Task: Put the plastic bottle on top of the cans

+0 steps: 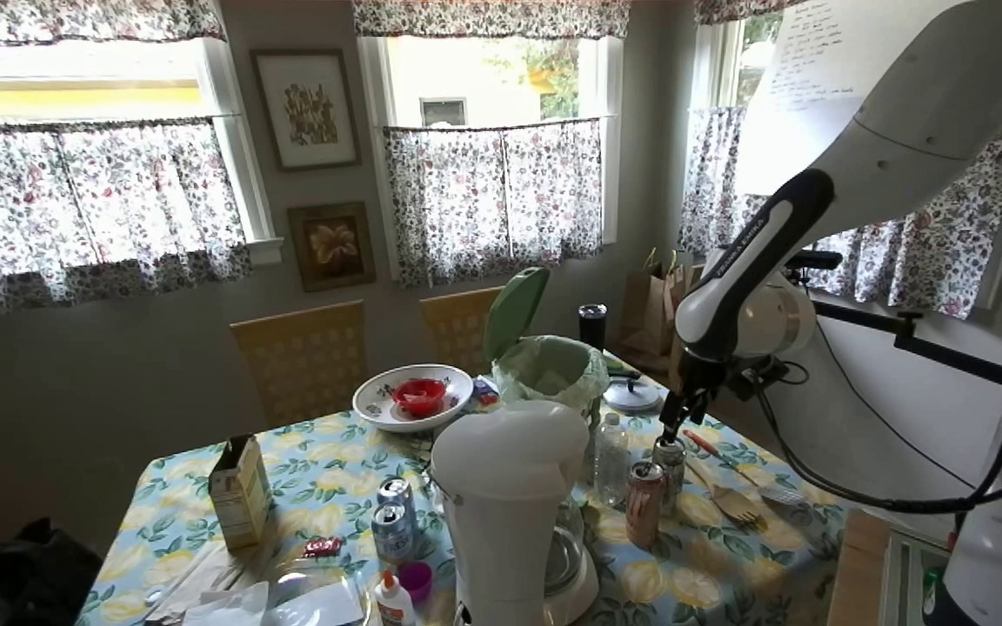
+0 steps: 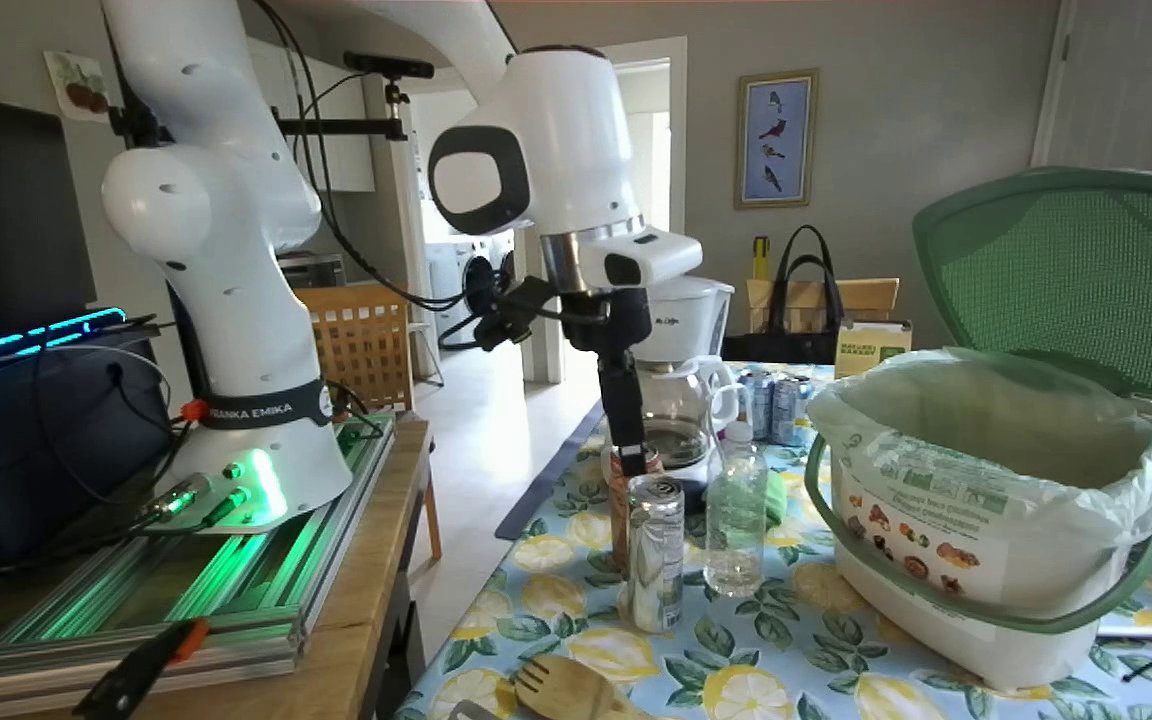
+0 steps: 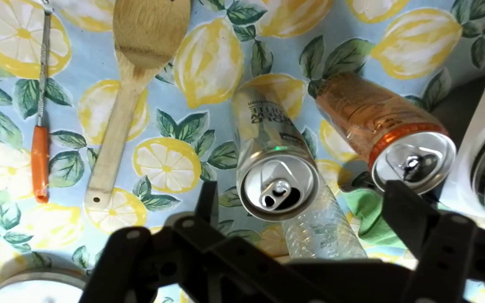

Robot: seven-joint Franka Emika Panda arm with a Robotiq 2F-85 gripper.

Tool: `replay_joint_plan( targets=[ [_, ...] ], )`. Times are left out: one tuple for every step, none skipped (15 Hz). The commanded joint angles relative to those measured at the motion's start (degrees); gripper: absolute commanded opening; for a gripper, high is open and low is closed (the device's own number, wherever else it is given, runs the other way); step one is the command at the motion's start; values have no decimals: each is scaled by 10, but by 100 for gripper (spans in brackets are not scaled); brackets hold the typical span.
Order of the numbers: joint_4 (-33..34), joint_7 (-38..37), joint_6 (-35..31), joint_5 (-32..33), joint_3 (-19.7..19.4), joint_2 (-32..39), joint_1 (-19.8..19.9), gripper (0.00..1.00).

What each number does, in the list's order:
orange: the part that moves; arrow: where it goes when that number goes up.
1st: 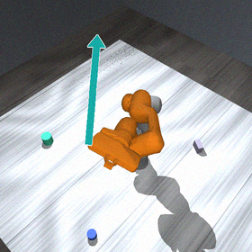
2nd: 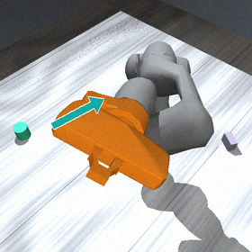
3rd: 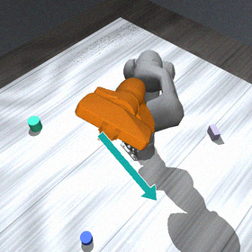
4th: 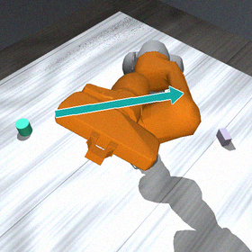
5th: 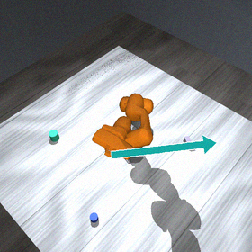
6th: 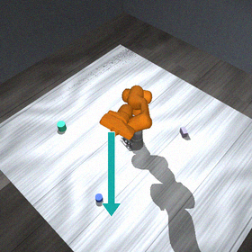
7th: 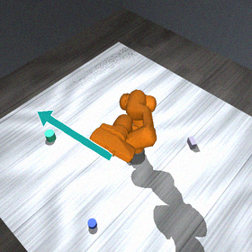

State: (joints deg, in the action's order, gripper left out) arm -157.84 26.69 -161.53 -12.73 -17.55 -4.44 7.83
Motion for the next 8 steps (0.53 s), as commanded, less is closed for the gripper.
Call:
replay_joint_plan(
  targets=[
    [12, 63, -23, -57, -5, 39, -12, 100],
    [15, 75, -23, -70, -3, 45, -11, 100],
    [18, 87, -25, -80, -2, 52, -10, 100],
    [22, 97, -25, -90, 0, 58, -9, 100],
    [25, 109, -26, -101, 2, 64, -9, 100],
    [29, 118, -28, -110, 3, 71, -7, 100],
    [34, 130, -29, -122, 5, 77, -6, 100],
    [39, 140, -30, -132, 6, 83, -5, 100]
  ],
)
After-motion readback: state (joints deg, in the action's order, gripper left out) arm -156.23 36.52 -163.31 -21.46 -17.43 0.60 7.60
